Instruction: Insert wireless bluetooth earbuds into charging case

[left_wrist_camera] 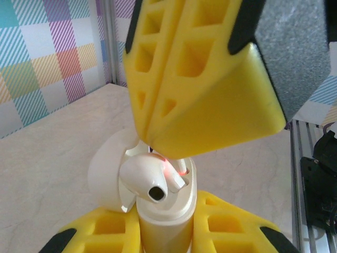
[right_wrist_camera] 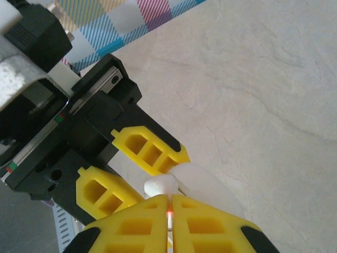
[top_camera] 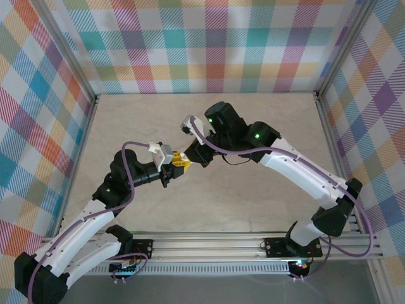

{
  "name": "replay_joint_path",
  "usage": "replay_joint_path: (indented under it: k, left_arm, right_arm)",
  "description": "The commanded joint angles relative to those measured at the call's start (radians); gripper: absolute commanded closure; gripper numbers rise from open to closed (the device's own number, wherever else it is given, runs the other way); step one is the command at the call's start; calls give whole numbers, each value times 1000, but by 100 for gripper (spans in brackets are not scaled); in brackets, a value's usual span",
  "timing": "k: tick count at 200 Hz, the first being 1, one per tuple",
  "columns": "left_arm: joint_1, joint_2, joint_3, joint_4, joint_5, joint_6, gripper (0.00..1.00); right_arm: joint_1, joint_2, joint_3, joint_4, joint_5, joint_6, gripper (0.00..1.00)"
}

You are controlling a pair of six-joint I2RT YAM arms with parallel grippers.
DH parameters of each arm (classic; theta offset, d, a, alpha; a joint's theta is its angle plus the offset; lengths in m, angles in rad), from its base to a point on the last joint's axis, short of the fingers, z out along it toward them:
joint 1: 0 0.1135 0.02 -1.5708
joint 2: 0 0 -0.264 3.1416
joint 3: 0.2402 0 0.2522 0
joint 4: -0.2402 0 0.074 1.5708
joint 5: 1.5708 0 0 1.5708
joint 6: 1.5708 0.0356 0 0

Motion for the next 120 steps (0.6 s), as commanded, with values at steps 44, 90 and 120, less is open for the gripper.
replay_joint_path:
  k: [44, 90, 120]
  left_arm:
    - [-9, 13, 62, -25, 42, 55, 100]
    - [-9, 40, 98, -99, 164, 140, 100]
    - [-9, 61, 110, -96, 223, 160, 100]
  right_arm:
    - [-10, -85, 8, -28, 1, -27, 90]
    - [-69, -63, 96, -110, -148, -50, 81]
    - [-73, -33, 157, -173, -202, -77, 72]
